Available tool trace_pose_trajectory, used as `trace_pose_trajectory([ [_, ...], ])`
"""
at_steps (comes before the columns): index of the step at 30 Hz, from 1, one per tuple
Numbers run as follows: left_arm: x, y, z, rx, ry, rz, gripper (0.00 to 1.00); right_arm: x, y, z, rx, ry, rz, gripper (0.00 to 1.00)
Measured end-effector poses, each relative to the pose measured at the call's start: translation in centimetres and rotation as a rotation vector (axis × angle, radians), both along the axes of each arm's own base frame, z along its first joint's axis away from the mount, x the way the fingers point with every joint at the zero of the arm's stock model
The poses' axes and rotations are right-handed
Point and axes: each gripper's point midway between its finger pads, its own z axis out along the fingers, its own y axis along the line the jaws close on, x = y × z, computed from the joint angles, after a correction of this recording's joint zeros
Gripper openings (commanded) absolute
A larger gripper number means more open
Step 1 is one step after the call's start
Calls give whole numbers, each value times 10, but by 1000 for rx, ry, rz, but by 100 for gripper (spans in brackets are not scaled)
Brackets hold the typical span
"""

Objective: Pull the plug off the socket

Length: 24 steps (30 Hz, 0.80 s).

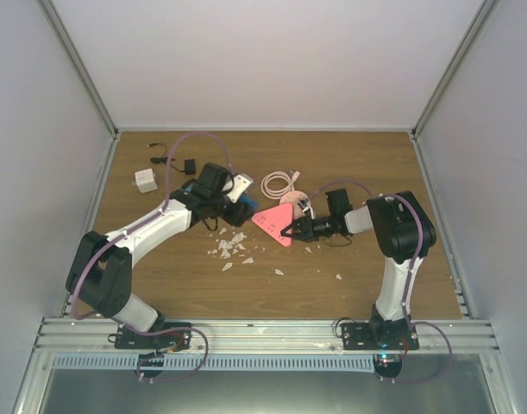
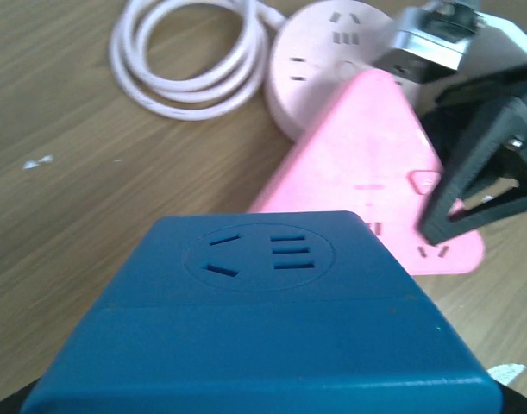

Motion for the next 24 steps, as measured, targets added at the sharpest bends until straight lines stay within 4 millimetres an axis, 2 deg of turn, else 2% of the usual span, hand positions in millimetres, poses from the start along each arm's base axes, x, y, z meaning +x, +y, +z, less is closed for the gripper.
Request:
trace_pose_trajectory([
  [4,17,28,3,-47,14,47,14,0,0,0,0,0,0,17],
  [8,30,54,8,-109,31,75,14,1,0,0,0,-2,1,27],
  [11,36,76,10,-152,38,95,14,3,-1,0,-2,-12,-2,42],
  [14,37,102,8,-190,56,121,15,4,-2,1,-2,-17,-5,54],
  [20,32,165,5,-253,71,200,18,21,-10,11,-1,-79,-38,71],
  [24,27,204,4,-273,60,259,19,23,-10,16,1,-98,-40,82],
])
